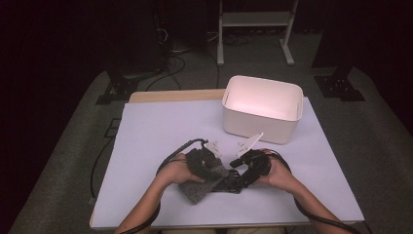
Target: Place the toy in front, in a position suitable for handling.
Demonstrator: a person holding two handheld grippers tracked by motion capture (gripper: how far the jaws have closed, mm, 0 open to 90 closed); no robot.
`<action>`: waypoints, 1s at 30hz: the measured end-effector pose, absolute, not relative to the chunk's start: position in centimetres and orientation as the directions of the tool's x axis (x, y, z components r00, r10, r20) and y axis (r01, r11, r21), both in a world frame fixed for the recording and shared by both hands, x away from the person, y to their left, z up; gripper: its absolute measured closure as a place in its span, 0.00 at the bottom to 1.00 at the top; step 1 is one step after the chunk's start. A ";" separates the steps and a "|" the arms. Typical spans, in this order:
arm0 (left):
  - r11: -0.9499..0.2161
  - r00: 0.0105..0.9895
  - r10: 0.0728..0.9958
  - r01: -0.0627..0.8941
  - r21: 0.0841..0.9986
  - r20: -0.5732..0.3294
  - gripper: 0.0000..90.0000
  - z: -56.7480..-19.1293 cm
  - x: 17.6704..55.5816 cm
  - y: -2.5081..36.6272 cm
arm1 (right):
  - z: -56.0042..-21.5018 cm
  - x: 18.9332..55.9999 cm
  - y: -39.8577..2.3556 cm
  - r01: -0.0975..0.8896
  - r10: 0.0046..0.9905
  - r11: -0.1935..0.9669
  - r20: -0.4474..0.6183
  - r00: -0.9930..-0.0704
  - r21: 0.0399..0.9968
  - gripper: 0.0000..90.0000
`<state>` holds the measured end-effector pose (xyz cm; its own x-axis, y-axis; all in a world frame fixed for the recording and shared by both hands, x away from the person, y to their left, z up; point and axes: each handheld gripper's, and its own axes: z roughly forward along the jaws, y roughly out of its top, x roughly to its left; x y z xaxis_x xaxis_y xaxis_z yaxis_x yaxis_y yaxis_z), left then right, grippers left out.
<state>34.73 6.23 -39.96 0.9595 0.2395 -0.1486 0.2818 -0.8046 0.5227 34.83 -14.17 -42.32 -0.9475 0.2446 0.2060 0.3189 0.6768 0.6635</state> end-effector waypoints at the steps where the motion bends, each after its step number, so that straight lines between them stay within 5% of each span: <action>1: -0.805 0.960 0.239 0.282 0.522 -0.148 0.83 -40.0 34.7 6.2 | -42.4 34.9 -14.2 0.319 0.245 0.677 0.206 -0.947 0.663 0.24; 30: -0.814 0.965 0.224 0.262 0.519 -0.136 0.81 -39.3 34.8 6.3 | -44.2 35.3 -14.3 0.410 0.254 0.667 0.327 -0.910 0.622 0.27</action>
<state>34.82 6.28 -39.27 0.9650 0.2244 -0.1358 0.2622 -0.8139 0.5185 35.30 -14.30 -44.21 -0.9102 0.2545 0.3268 0.4099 0.6672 0.6220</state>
